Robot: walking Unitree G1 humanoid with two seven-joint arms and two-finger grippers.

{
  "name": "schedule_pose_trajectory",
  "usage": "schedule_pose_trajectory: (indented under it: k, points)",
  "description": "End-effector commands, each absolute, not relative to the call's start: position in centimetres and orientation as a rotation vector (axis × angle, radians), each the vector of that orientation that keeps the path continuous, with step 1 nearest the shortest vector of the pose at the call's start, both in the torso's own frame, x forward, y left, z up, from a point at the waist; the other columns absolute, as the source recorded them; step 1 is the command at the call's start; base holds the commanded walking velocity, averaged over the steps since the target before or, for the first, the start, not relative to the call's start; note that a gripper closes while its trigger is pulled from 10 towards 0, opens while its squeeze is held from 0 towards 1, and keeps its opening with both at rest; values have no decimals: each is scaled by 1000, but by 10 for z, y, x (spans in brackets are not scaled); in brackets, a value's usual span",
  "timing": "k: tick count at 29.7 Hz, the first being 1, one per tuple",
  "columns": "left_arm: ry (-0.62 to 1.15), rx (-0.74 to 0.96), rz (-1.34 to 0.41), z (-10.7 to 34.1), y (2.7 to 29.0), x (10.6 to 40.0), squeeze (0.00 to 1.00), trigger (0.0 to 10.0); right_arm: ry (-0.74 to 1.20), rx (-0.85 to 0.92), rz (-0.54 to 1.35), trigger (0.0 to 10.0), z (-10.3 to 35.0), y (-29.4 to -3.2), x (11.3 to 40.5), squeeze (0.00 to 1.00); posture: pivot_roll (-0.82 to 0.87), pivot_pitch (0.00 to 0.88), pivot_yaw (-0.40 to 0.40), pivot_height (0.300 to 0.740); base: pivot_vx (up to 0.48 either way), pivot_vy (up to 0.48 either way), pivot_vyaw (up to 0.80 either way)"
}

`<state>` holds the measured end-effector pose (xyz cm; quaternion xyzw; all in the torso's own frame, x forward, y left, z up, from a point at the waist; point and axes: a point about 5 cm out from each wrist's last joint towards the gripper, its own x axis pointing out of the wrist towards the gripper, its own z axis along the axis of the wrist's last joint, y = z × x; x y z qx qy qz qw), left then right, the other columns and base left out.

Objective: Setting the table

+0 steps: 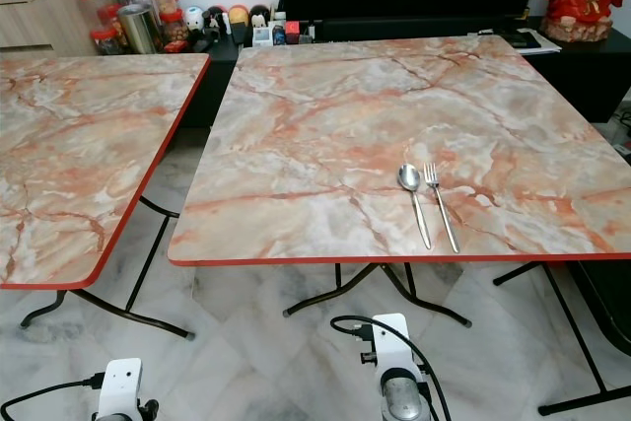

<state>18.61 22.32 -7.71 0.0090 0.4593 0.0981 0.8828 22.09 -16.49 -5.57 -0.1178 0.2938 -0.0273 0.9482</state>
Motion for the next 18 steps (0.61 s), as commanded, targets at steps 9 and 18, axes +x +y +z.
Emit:
schedule_pose_trajectory:
  k: [9, 18]
  points:
    - [991, 18, 209, -81, 226, 177, 0, 10000, 737, -110, -125, 10000, -68, -163, 209, 0, -58, 0, 58, 740, 0, 0, 0]
    - [993, 22, 205, -81, 225, 176, 0, 10000, 841, 103, -325, 10000, -77, -162, 196, 0, -62, 0, 60, 740, 0, 0, 0]
